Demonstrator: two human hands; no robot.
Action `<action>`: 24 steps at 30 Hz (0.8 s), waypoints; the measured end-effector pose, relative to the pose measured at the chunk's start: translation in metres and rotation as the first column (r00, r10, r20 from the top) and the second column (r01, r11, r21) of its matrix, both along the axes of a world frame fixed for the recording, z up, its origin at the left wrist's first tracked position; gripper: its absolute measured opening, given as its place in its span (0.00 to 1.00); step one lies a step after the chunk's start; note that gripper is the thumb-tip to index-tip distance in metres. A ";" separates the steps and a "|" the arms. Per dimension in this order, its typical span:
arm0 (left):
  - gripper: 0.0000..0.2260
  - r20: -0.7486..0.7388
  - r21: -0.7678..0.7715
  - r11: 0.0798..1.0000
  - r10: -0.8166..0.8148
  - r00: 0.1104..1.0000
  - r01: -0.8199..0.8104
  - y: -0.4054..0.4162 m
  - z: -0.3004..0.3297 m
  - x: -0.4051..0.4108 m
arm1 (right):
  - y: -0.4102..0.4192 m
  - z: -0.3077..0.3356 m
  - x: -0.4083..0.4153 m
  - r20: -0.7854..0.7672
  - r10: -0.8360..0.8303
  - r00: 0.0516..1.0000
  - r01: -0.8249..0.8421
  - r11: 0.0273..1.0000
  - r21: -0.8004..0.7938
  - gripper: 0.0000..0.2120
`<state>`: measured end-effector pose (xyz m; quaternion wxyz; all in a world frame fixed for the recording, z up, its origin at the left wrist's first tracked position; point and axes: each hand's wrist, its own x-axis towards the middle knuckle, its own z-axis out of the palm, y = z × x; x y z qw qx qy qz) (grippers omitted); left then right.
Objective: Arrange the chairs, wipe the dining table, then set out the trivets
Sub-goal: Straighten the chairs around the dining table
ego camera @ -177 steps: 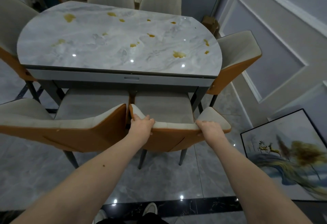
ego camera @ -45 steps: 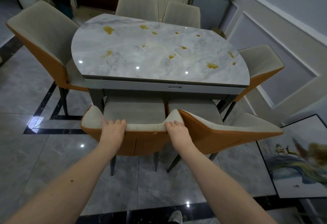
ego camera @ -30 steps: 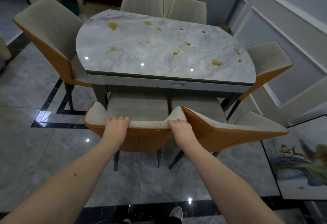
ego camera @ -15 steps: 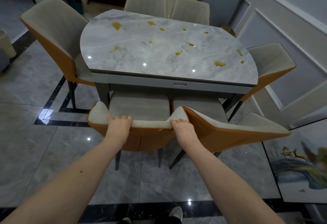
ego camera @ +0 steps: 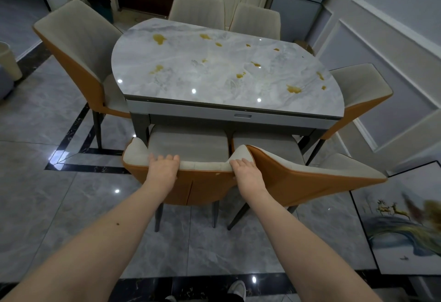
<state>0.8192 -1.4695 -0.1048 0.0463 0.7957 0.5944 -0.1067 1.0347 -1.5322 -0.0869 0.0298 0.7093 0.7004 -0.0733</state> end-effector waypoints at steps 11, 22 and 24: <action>0.21 0.068 0.031 0.996 -0.086 0.994 0.085 -0.014 0.009 0.011 | -0.016 -0.004 -0.003 -0.018 -0.052 0.998 0.053 0.998 0.046 0.29; 0.21 0.136 0.041 0.979 -0.203 0.970 0.199 -0.033 0.020 0.050 | -0.040 0.009 0.006 -0.043 -0.055 0.998 0.060 0.992 0.107 0.24; 0.21 0.140 0.032 0.975 -0.220 0.965 0.218 -0.036 0.025 0.059 | -0.044 0.013 0.012 -0.050 -0.068 0.996 0.073 0.991 0.114 0.23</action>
